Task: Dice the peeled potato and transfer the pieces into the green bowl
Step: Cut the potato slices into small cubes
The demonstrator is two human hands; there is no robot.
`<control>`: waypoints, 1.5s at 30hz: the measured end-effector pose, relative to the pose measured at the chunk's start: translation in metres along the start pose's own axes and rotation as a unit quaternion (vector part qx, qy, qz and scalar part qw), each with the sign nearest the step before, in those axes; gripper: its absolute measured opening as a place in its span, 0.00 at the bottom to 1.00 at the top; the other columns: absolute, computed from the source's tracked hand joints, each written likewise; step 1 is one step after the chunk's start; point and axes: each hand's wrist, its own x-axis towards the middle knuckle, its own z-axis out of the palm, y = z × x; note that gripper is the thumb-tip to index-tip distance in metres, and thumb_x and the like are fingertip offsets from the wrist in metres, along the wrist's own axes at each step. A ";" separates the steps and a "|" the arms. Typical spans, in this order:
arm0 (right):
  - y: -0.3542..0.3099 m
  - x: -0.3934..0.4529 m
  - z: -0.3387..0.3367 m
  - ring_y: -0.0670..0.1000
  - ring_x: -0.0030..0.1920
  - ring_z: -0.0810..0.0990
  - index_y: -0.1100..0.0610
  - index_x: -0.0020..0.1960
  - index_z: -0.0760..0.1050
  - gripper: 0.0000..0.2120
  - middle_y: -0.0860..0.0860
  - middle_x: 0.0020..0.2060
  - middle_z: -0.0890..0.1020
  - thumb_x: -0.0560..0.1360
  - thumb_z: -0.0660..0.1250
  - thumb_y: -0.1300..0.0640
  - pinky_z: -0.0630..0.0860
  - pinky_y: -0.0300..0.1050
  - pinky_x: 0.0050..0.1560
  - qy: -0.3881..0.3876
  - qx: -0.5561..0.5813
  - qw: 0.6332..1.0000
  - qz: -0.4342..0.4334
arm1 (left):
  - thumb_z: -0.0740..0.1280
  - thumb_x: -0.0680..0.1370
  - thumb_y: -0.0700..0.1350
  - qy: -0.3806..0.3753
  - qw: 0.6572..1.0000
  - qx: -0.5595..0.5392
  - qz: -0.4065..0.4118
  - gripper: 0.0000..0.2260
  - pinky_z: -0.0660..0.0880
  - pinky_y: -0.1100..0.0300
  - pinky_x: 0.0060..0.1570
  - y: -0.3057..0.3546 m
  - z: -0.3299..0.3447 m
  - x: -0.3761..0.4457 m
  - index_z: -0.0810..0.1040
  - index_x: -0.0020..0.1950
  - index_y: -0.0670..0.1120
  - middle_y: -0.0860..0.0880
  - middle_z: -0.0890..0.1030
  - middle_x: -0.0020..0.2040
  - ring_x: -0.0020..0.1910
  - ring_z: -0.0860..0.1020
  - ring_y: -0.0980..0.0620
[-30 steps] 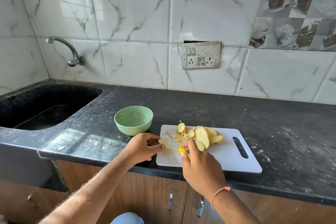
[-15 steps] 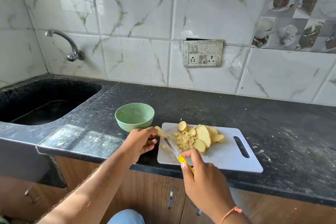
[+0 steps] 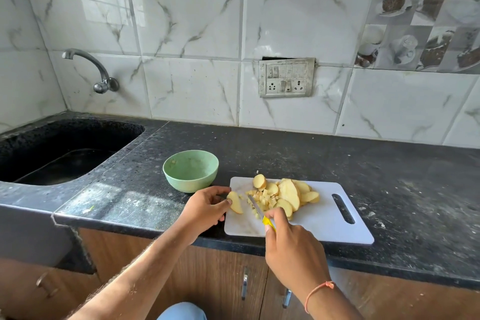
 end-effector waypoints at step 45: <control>-0.034 -0.004 -0.020 0.51 0.30 0.68 0.49 0.62 0.62 0.08 0.48 0.32 0.70 0.84 0.55 0.57 0.56 0.44 0.26 -0.088 -0.049 0.993 -0.056 | 0.85 0.69 0.43 -0.023 0.999 0.025 -0.023 0.13 0.85 0.58 0.42 0.004 -0.005 0.005 0.88 0.49 0.51 0.51 0.88 0.45 0.37 0.85 0.56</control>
